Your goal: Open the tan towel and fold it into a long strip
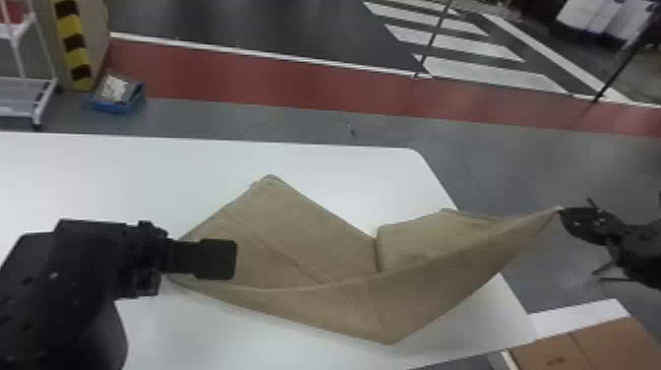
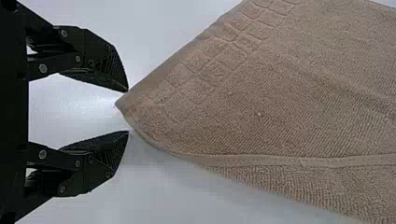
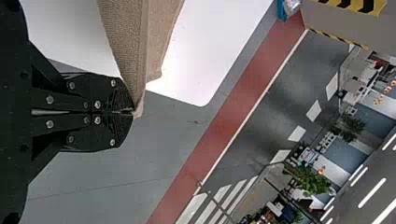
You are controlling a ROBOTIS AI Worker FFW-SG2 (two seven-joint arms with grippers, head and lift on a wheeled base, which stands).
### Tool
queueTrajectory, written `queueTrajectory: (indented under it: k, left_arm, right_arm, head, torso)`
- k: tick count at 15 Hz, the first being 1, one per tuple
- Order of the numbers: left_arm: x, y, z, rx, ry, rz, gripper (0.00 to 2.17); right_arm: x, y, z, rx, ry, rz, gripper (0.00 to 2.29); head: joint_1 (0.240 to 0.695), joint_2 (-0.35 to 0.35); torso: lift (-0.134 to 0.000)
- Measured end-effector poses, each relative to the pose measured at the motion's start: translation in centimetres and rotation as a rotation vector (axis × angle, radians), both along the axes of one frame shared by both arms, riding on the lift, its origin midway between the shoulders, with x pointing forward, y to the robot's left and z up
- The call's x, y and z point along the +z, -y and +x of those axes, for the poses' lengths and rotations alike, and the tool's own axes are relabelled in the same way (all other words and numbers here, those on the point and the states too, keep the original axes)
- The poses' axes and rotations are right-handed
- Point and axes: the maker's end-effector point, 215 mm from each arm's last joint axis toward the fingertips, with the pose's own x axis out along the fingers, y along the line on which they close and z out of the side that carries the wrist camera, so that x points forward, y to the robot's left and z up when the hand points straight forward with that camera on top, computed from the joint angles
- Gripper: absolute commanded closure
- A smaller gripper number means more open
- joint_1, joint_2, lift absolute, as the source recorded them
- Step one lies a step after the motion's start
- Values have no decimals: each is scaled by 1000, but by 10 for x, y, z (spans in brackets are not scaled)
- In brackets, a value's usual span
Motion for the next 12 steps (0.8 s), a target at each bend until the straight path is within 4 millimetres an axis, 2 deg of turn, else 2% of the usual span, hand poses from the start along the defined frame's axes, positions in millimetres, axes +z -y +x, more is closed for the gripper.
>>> queueTrajectory:
  k: [3,5,11,12]
  left_arm:
    - [-3,1,-1,-11,0,7,691]
    - [-5,0,0,-17,-2,16,1393]
    - [-10,-5,2,-20,0,50,1420]
    - [-8,-6,4,-20,2,49,1531]
  right_arm:
    - [2,-2,0,2,5,4,1318]
    - [2,-2,-1,0,5,6,1318]
    - [5,0,-2,-5,14,8,1318]
    - [7,0,-2,-10,21,16,1318]
  head:
    - [695,-350]
    - [695,-350]
    - [695,-350]
    - [695,-350]
  torso:
    - [-125]
    - [-125]
    - [-125]
    - [-125]
